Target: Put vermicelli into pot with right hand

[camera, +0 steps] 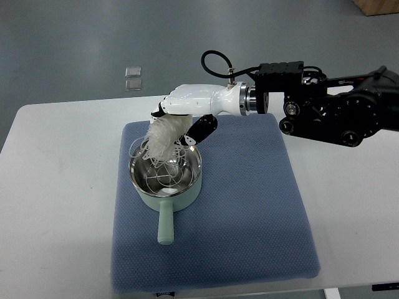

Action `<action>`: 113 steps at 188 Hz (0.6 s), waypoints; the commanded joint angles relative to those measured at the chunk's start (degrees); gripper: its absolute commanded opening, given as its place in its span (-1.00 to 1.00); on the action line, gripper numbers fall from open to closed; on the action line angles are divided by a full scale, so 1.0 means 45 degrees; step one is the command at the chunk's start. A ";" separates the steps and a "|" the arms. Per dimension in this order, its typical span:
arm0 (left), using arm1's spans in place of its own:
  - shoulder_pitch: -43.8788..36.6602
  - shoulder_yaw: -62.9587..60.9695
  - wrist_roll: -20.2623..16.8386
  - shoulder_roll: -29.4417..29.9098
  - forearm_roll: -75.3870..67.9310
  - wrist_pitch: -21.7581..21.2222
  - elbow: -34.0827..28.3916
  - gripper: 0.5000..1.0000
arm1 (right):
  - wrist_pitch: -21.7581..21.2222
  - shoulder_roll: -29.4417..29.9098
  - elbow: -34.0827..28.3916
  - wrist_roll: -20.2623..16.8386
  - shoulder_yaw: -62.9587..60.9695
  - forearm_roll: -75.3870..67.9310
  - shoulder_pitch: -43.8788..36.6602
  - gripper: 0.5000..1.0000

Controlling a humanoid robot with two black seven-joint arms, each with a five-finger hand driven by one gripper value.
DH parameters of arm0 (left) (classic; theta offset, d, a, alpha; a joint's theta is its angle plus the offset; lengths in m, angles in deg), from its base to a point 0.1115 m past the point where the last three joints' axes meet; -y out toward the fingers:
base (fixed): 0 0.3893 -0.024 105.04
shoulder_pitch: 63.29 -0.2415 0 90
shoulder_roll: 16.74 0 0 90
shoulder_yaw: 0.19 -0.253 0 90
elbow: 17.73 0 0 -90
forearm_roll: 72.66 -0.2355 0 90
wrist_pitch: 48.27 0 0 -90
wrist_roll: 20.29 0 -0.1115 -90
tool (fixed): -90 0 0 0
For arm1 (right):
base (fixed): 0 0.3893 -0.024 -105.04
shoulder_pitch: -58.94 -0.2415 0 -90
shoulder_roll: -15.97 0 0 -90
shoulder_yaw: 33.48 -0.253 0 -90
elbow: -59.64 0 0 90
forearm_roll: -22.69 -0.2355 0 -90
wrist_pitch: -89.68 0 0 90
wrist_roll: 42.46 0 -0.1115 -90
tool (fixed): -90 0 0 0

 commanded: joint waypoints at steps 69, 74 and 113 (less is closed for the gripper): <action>0.0012 -0.0018 -0.0002 0.0000 -0.0014 0.0000 0.0059 1.00 | 0.0495 0.0059 0.0165 -0.0072 0.0006 0.0047 0.0559 0.43; -0.0008 -0.0018 -0.0002 0.0000 -0.0014 0.0000 0.0059 1.00 | 0.0495 0.0039 0.0165 -0.0072 0.0006 0.0047 0.0559 0.43; -0.0008 -0.0018 -0.0002 0.0000 -0.0014 0.0000 0.0059 1.00 | 0.0495 -0.0410 0.0184 -0.0072 -0.0325 -0.0031 0.0559 0.43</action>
